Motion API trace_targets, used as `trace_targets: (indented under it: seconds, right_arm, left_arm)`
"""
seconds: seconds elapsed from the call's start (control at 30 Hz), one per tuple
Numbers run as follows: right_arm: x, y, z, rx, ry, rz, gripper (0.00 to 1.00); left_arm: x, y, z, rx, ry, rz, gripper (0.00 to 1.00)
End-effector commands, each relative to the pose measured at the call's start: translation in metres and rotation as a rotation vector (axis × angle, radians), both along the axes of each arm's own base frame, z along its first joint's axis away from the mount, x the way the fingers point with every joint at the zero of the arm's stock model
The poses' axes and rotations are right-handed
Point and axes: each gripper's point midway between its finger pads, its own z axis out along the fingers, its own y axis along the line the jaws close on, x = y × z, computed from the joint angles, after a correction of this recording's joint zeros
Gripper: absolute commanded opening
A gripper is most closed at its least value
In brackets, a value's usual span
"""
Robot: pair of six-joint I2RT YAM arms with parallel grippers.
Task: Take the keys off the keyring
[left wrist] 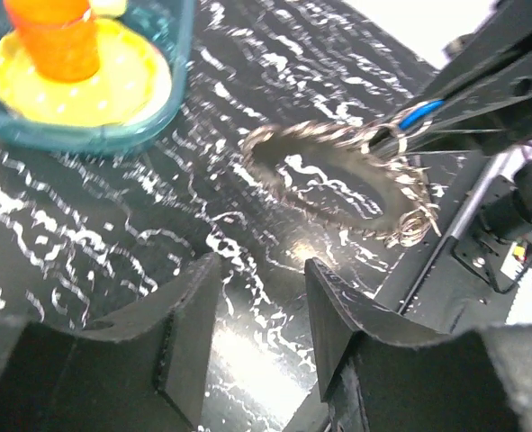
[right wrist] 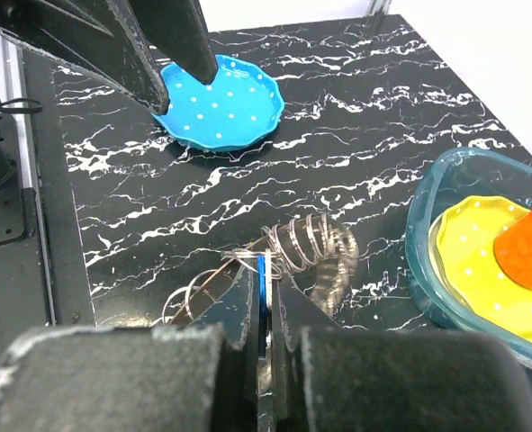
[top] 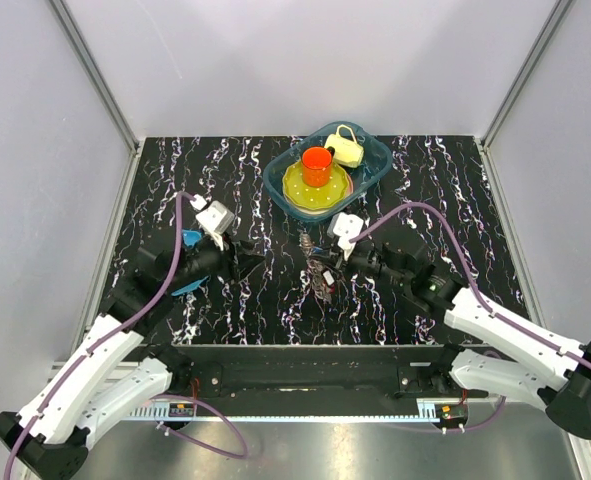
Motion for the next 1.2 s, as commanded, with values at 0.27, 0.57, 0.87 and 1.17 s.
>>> trace_targets:
  seconds: [0.27,0.57,0.87,1.17]
  right_arm:
    - [-0.003,0.015,0.055,0.131,0.079,0.022,0.00]
    - [-0.035,0.015,0.055,0.145,-0.089,0.209,0.00]
    - [-0.066,0.014,0.048,0.044,-0.319,0.441,0.00]
    - [-0.058,0.015,0.055,-0.022,-0.451,0.452,0.00]
  left_arm:
    - [-0.039,-0.055,0.067,-0.239,-0.241,-0.419,0.43]
    - [-0.035,-0.054,0.082,-0.160,-0.293,-0.435,0.43]
    - [-0.070,-0.065,0.088,-0.163,-0.299,-0.700,0.46]
    - [-0.090,-0.068,0.081,-0.190,-0.240,-0.863,0.46]
